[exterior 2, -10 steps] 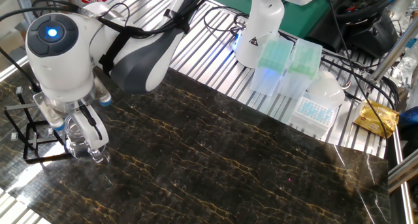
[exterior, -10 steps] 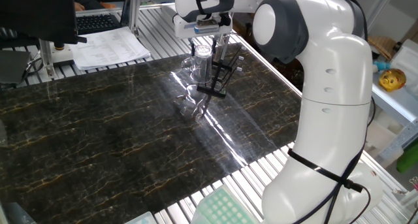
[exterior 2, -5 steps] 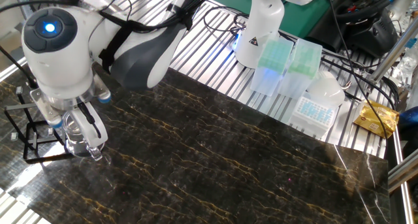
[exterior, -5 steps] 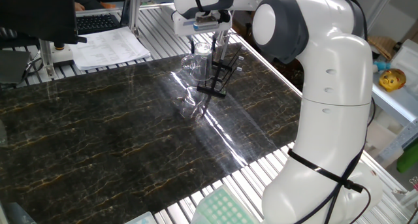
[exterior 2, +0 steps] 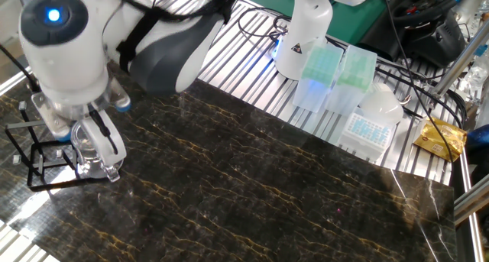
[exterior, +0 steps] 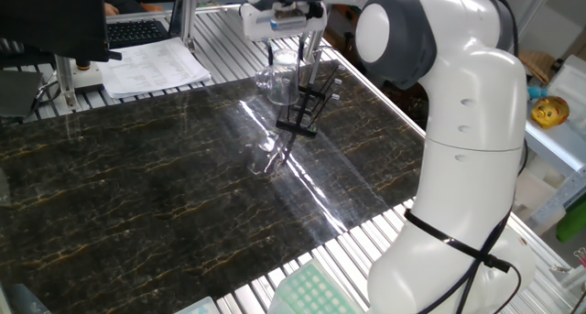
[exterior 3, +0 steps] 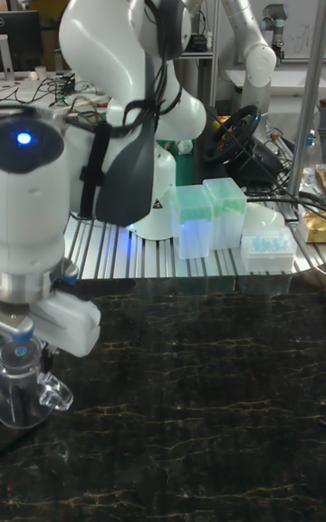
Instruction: Take the cup off the cup rack
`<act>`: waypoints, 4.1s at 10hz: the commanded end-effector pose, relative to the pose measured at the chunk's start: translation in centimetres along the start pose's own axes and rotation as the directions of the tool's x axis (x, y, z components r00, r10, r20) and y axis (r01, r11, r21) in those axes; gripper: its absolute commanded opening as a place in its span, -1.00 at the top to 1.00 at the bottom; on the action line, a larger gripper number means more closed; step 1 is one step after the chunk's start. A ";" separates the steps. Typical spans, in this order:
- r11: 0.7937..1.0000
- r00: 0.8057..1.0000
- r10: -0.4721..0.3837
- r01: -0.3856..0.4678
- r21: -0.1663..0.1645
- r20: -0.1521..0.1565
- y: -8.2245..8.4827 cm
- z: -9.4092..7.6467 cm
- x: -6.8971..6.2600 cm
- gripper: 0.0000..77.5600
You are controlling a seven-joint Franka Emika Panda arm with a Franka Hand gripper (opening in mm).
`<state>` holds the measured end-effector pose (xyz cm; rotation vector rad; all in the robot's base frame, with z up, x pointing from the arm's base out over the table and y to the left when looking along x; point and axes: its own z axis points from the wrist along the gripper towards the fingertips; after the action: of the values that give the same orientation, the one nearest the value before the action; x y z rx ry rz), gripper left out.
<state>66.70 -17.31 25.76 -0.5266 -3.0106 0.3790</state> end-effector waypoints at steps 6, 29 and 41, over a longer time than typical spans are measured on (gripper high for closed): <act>0.999 1.000 0.020 -0.020 0.025 0.009 -0.4 -5.9 1.0 0.97; 0.987 0.997 0.031 -0.042 -0.158 -0.074 8.7 -3.7 6.8 0.97; 0.992 0.999 0.010 -0.014 -0.126 -0.035 11.4 3.3 7.9 0.97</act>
<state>62.62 -4.96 20.19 -0.5553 -3.0036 0.1767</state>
